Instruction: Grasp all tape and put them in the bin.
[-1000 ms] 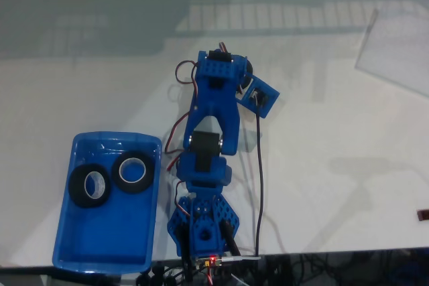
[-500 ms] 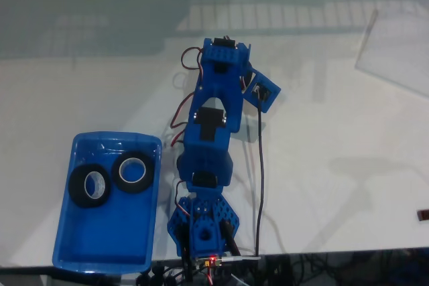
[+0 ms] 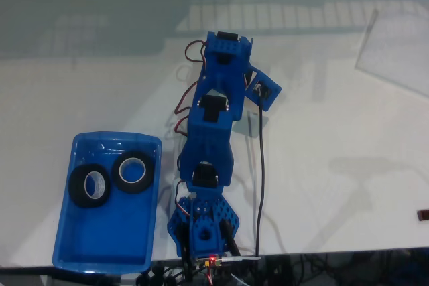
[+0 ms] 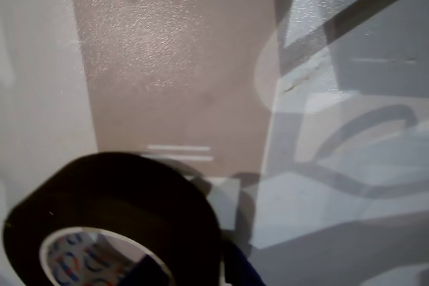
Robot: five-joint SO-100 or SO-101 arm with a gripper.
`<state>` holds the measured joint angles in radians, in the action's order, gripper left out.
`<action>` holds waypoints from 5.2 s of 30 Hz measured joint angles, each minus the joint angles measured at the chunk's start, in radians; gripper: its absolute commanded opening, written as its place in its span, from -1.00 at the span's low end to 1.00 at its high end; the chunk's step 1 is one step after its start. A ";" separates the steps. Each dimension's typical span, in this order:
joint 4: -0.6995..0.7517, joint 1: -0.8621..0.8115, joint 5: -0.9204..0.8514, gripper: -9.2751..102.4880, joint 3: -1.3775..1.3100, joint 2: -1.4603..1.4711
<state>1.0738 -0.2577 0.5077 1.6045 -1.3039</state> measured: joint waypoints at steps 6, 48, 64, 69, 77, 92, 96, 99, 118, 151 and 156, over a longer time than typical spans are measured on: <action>0.017 -0.002 -0.002 -0.84 -0.014 0.009; 0.598 1.092 -1.049 -0.83 0.262 -1.106; 0.603 1.115 -1.221 -0.83 0.442 -1.137; 0.603 1.115 -1.221 -0.83 0.445 -1.137; 0.603 1.111 -1.239 -0.67 0.451 -1.137; 0.546 1.083 -1.173 -0.26 0.451 -1.137; 0.505 1.051 -1.155 -0.28 0.451 -1.147; 0.428 0.999 -1.120 -0.31 0.460 -1.170; -0.580 0.313 -0.626 -0.83 0.991 -1.456; -0.360 0.181 -0.669 -0.83 1.450 -2.002; -0.299 0.181 -0.683 -0.83 1.450 -2.005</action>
<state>0.7747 -0.0767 -0.1749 3.0542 -3.3088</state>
